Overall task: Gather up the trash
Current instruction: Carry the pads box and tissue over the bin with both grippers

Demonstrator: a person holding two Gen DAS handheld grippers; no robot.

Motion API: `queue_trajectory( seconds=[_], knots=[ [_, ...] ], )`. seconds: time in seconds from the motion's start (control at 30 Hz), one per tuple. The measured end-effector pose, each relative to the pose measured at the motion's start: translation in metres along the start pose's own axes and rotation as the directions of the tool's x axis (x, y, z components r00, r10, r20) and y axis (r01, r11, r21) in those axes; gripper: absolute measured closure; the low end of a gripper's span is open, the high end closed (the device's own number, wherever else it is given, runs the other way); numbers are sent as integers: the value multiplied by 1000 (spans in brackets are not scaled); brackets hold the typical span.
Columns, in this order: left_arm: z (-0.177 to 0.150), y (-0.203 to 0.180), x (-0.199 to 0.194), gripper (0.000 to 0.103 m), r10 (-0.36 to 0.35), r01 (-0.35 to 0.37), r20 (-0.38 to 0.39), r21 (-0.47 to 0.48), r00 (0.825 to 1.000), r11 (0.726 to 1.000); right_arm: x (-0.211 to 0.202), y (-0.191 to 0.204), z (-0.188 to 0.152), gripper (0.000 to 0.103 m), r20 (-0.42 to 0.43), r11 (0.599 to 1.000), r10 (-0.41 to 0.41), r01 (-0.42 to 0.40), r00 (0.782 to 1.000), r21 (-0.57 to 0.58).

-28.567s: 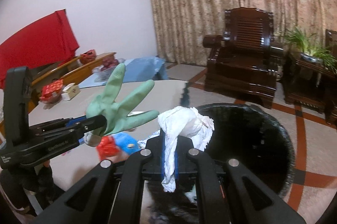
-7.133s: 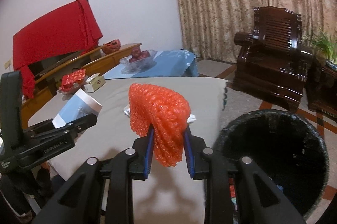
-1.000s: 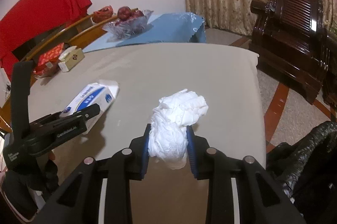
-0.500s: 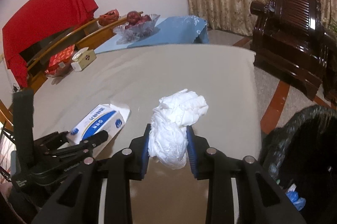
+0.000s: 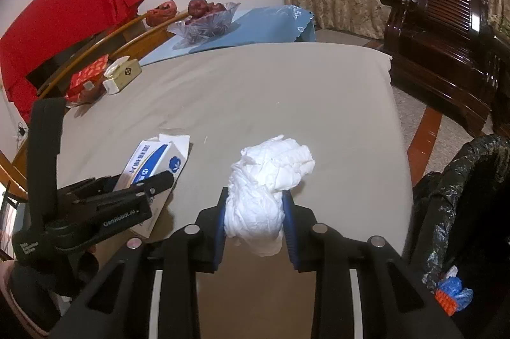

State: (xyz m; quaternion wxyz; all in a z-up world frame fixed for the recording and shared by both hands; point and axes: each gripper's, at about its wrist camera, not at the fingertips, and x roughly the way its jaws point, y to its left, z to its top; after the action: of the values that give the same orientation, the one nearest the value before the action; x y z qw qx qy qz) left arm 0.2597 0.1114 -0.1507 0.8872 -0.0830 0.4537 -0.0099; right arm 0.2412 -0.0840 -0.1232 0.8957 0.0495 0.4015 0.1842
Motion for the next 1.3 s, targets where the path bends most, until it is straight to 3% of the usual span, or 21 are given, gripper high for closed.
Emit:
queue_trajectory(
  seconds=[0.37,0.77,1.3],
  knots=[
    [1,-24,-66,50,-9,2,117,53,993,999,-41,13,14,72,73,999,20,-18,997,-29],
    [-9,-61,-144,50,-64,42,220,104,973,994,-131,8,9,72,188,1000,0,4,982,-23],
    [-31,-127,-185,50,-183,133,241,212,953,968,-222,-33,-17,72,293,993,-118,108,949,53]
  ],
)
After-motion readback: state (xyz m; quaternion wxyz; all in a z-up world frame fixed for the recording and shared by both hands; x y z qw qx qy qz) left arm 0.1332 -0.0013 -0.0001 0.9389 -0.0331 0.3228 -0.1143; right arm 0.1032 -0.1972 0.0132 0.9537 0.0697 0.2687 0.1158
